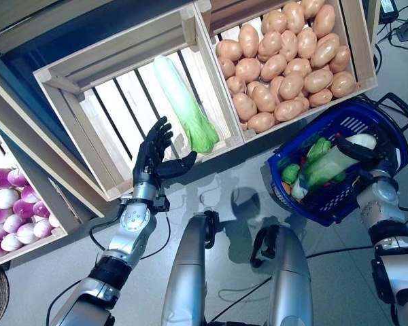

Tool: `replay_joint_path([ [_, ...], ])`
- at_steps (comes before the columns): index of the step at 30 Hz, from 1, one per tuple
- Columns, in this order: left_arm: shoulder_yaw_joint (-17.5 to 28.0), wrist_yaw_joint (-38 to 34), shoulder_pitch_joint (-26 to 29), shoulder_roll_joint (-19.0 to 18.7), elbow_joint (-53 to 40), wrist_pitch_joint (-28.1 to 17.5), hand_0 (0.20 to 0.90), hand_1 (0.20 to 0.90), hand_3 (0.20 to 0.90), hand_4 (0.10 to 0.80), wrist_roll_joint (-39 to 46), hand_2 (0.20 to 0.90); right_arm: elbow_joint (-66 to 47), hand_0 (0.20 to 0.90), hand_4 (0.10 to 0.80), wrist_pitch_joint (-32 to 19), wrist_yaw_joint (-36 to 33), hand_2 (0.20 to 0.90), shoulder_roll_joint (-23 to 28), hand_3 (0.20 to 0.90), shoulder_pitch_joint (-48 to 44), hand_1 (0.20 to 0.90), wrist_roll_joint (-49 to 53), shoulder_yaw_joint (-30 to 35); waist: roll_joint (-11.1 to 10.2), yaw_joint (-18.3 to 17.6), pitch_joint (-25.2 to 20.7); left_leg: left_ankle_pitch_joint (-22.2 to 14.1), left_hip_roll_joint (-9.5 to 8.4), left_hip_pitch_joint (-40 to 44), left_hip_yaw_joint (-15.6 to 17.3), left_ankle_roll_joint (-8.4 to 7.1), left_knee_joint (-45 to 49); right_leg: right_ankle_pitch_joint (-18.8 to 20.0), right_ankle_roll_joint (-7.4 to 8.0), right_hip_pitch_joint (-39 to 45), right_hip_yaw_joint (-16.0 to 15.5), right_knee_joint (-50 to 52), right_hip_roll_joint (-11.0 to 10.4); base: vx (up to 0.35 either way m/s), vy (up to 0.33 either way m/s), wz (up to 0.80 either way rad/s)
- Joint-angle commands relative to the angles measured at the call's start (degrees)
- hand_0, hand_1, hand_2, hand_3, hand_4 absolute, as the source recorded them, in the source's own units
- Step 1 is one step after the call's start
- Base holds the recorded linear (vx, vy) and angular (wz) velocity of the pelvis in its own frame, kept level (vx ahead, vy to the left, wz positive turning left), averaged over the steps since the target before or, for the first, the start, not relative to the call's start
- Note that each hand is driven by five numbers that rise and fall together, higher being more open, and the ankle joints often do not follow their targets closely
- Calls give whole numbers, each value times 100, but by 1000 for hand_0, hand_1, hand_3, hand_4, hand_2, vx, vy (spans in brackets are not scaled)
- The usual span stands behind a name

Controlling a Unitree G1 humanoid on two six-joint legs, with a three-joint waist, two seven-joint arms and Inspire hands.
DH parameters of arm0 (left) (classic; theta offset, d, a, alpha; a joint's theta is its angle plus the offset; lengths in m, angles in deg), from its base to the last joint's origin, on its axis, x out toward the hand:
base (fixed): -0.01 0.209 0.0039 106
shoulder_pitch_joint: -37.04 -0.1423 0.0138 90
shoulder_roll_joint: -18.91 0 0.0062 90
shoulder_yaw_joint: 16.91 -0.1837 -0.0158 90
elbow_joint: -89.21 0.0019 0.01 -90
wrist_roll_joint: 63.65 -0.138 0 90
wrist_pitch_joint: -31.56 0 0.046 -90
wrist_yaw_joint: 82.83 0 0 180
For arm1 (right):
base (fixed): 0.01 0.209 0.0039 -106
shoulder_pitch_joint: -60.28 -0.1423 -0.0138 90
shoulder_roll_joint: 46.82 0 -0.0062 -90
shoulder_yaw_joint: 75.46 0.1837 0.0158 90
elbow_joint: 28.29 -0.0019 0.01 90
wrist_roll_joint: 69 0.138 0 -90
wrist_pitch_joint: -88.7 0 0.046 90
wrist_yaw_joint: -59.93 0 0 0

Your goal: Put vegetables into the basket

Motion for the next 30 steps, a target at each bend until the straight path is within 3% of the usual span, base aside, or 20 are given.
replay_joint_path([
  [1,103,67,199,-88,-789,-731,900,900,900,800,-47,900,-51,900,800,-329,174,900,581,900,-574,900,72,174,138,38,-120,-720,-10,544,-158,128,184,704,-146,415,-40,-598,-96,0,0,0],
  [7,174,76,41,-56,-663,-809,900,900,900,800,81,900,6,900,800,-113,630,900,518,900,-252,900,510,277,44,53,-216,-666,23,824,-128,116,31,731,-146,710,-114,-764,-77,24,9,-1],
  [16,304,-328,109,-132,-680,-819,900,900,900,800,-431,900,-417,900,800,-427,539,900,346,900,318,900,478,486,-115,-33,-361,-485,182,1375,-70,49,-440,875,-127,1311,-169,-1286,10,44,17,-1],
  [21,489,-656,515,-130,-428,-587,900,900,900,800,-420,900,-982,900,800,-495,516,900,102,900,587,900,349,411,-244,-172,-430,-457,291,1520,1,25,-485,915,-107,1434,-154,-1354,45,40,25,-8],
  [30,660,-1046,1778,315,924,-168,900,900,900,800,389,900,-1570,900,800,-67,617,900,-414,900,633,900,214,-47,-488,-551,-505,-485,474,1646,149,-2,-526,974,-42,1468,26,-1413,121,29,50,-17],
])
